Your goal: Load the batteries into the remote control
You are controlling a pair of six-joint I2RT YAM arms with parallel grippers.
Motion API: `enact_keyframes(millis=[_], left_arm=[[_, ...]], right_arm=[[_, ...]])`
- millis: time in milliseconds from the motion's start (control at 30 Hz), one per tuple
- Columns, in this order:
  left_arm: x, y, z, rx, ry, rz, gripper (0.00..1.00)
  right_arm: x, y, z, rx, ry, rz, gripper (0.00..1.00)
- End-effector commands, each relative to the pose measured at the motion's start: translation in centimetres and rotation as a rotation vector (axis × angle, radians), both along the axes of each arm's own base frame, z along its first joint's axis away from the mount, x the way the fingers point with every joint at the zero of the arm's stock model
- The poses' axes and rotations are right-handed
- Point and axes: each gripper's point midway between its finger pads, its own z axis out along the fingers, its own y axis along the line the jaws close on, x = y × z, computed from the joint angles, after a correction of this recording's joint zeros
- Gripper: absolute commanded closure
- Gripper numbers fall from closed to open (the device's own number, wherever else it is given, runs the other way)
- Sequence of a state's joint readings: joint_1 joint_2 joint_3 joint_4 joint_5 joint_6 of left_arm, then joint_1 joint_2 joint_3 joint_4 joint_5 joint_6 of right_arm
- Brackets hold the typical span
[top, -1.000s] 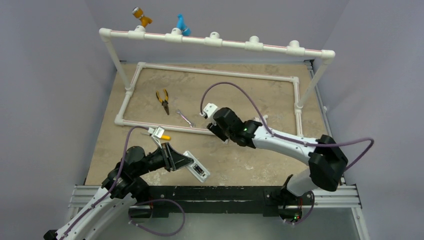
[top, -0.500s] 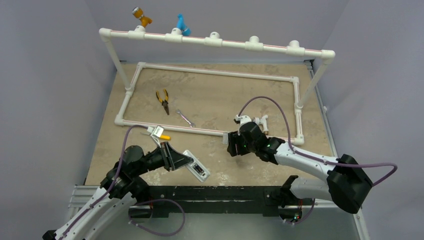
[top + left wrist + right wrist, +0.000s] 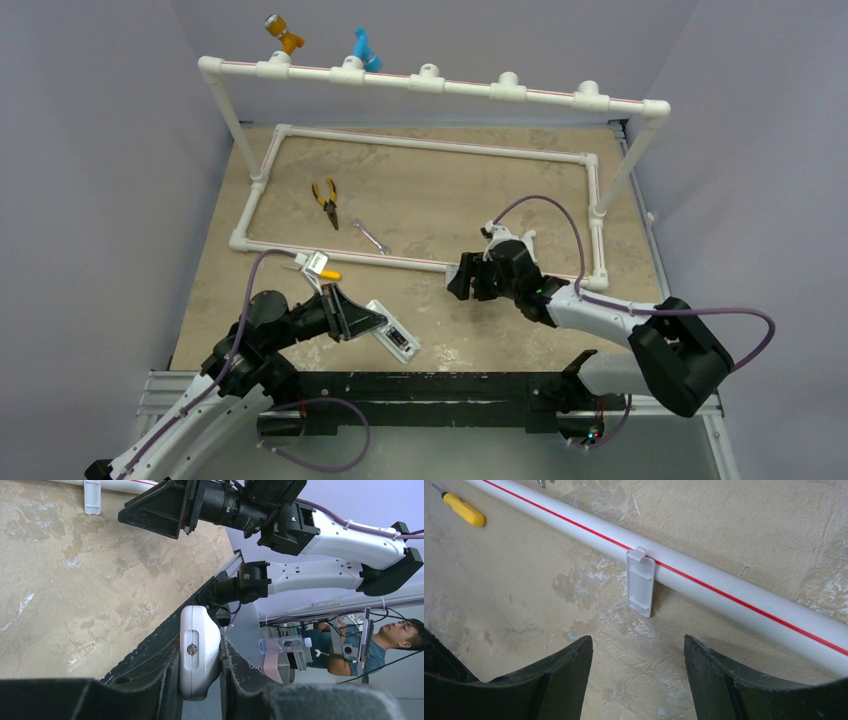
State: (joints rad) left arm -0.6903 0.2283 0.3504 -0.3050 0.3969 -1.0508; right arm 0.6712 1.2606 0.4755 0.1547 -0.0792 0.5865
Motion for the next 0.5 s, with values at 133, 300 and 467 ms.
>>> enact_keyframes(millis=[133, 300, 467], left_arm=[[-0.2, 0.0, 2.3, -0.041, -0.074, -0.014, 1.0], [-0.2, 0.0, 2.3, -0.04, -0.075, -0.012, 1.0], [-0.2, 0.0, 2.3, -0.038, -0.073, -0.012, 1.0]], right_arm=[[1.5, 0.9, 0.0, 0.079, -0.035, -0.04, 0.35], [1.8, 0.9, -0.6, 0.081, -0.03, -0.055, 0.38], [1.9, 0.7, -1.3, 0.076, -0.027, -0.074, 0.42]])
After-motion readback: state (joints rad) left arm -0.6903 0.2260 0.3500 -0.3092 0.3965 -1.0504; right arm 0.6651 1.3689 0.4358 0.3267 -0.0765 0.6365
